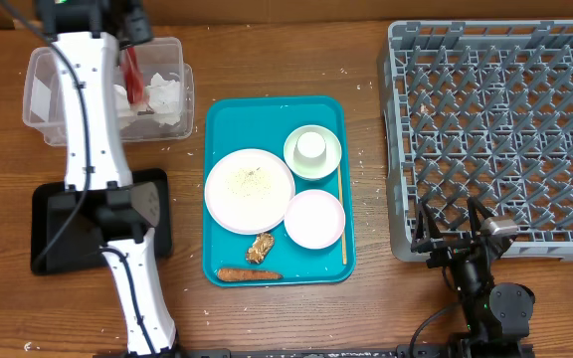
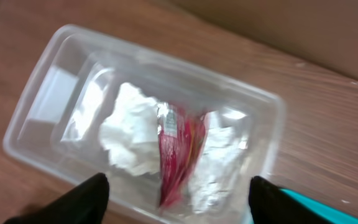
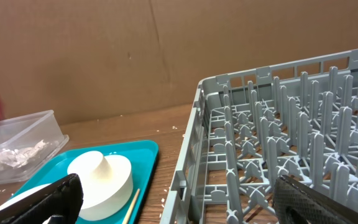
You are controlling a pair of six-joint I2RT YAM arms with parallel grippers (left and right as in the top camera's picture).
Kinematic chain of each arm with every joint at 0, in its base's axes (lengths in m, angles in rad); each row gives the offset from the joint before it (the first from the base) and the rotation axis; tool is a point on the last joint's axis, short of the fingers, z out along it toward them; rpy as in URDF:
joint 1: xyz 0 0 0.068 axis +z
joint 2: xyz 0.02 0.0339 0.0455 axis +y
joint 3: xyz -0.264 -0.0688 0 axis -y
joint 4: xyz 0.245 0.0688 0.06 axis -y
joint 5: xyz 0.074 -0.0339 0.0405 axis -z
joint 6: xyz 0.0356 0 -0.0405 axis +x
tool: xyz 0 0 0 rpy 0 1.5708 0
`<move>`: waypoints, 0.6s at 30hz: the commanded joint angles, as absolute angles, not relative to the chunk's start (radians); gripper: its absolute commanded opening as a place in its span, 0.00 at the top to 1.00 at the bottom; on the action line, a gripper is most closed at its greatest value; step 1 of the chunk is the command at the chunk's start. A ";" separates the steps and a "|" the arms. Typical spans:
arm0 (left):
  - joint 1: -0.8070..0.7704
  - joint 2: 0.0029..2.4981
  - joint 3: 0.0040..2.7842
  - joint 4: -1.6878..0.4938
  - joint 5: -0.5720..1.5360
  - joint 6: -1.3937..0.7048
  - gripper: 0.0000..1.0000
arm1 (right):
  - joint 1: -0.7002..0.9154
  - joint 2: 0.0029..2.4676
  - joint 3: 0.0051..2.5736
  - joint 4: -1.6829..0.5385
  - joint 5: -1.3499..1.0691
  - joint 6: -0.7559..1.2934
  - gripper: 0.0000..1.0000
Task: Sort waste into correct bins and load items into the dishwasher
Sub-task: 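Carry the red wrapper into the clear bin and release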
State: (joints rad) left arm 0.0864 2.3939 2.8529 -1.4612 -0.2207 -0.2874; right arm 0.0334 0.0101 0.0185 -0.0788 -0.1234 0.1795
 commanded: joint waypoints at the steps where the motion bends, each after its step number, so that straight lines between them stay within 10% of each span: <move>1: 0.125 2.413 2.847 -1.483 -0.134 -0.293 0.12 | 0.030 0.003 0.008 -0.073 -0.116 0.178 0.00; 18: -0.043 2.413 2.826 -1.690 0.416 -0.054 0.05 | 0.030 0.003 0.008 -0.073 -0.116 0.178 0.00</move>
State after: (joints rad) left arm 0.0460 2.3997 2.8452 -1.6821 0.3122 -0.1421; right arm 0.0334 0.0101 0.0185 -0.0788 -0.1230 0.1791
